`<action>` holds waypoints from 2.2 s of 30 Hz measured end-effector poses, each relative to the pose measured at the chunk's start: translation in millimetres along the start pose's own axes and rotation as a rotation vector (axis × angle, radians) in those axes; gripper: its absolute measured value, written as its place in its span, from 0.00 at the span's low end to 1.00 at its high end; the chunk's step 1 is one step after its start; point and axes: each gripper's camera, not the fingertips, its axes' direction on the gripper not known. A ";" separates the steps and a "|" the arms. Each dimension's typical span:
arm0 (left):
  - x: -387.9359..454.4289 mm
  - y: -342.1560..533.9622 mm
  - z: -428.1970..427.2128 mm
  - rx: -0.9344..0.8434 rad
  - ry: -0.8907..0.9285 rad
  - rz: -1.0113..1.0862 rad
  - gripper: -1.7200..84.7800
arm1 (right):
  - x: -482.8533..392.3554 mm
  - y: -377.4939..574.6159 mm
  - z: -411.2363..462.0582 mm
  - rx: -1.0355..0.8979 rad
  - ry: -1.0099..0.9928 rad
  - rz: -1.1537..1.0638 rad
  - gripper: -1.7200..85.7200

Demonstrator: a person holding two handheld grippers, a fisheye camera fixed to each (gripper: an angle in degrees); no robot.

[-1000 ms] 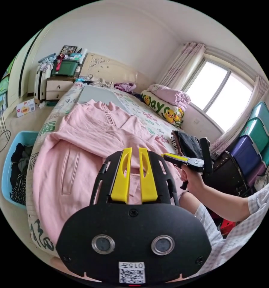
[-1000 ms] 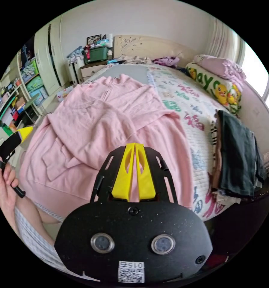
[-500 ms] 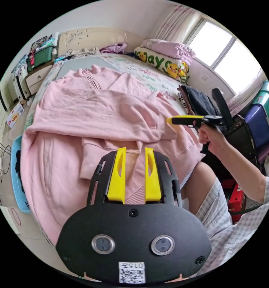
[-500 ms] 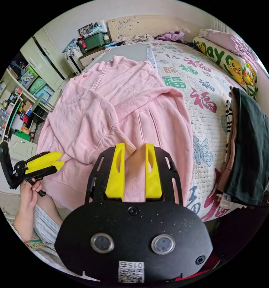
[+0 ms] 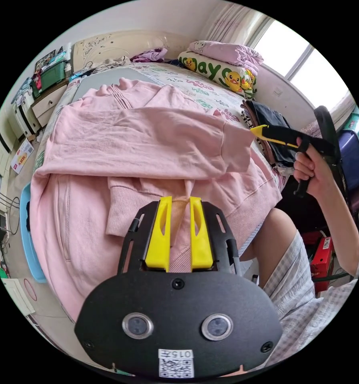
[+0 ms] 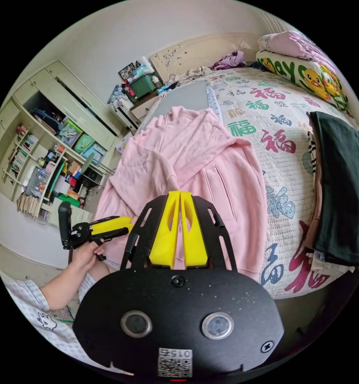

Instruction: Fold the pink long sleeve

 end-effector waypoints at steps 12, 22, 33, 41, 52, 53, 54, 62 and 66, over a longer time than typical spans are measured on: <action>0.8 -9.4 -9.6 -0.012 0.005 -0.006 0.10 | 10.8 13.2 56.5 -0.060 0.050 -0.019 0.09; 2.1 -30.7 -3.4 -0.022 0.045 -0.022 0.11 | -58.9 -21.4 157.5 -0.270 0.192 -0.285 0.12; -2.2 -33.1 5.2 -0.043 -0.012 -0.040 0.08 | -69.5 -56.7 125.1 -0.225 0.084 -0.258 0.03; -10.5 -34.7 4.4 -0.052 -0.004 -0.045 0.08 | -63.6 -66.9 160.2 -0.342 0.113 -0.225 0.03; -38.7 2.4 -38.8 0.001 -0.013 -0.032 0.12 | -52.0 -65.7 104.5 -0.205 0.092 -0.309 0.14; -41.6 6.0 -41.1 0.015 -0.022 -0.030 0.13 | -56.0 -69.7 102.3 -0.180 0.096 -0.333 0.15; -43.8 8.8 -41.8 0.028 -0.028 -0.024 0.14 | -58.7 -72.1 102.3 -0.172 0.089 -0.347 0.15; -60.0 12.8 -15.1 -0.006 -0.046 -0.012 0.14 | -101.3 -108.0 165.7 -0.319 0.175 -0.491 0.12; -71.9 19.7 -14.0 0.032 -0.050 -0.012 0.11 | -99.6 -122.6 169.5 -0.324 0.215 -0.459 0.06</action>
